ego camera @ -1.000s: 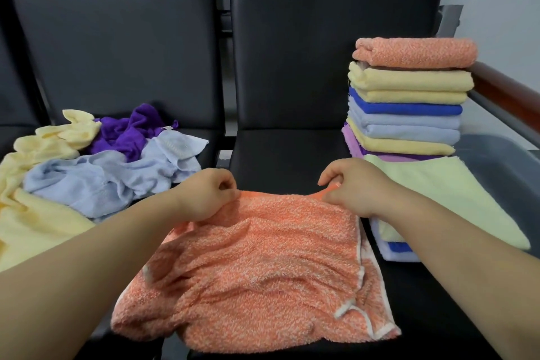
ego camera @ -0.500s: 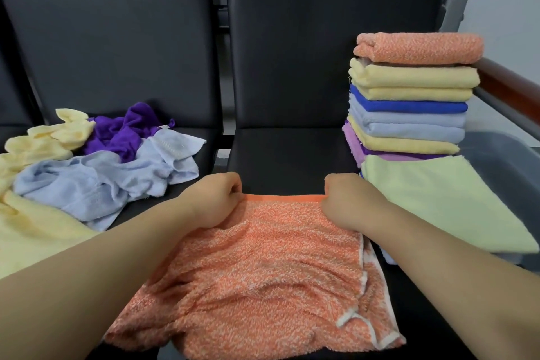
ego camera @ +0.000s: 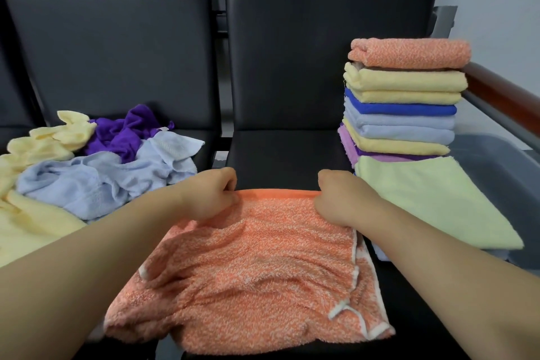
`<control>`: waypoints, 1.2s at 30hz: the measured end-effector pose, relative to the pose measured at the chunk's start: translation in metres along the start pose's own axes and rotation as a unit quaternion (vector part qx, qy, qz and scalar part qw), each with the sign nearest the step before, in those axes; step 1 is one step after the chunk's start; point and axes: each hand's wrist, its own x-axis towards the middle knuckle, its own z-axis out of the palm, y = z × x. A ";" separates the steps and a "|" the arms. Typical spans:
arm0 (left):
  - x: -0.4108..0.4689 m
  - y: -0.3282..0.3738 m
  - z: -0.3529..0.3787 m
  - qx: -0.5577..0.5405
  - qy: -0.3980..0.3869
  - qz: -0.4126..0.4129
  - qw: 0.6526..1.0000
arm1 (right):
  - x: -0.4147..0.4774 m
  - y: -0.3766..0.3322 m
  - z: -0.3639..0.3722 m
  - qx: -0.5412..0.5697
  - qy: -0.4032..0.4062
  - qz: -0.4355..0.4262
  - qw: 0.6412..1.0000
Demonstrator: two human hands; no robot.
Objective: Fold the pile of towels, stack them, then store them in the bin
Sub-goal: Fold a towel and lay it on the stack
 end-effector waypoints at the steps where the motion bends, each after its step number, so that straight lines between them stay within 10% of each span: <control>1: -0.005 0.000 -0.005 -0.013 0.010 0.007 1.000 | -0.003 -0.001 -0.005 0.006 0.014 0.001 1.000; 22: -0.093 -0.032 -0.065 0.050 0.074 -0.047 0.995 | -0.047 0.006 -0.028 0.063 0.134 0.027 0.989; 36: -0.095 -0.051 -0.057 -0.098 0.144 -0.128 0.976 | -0.040 0.014 -0.021 0.100 0.114 0.031 0.988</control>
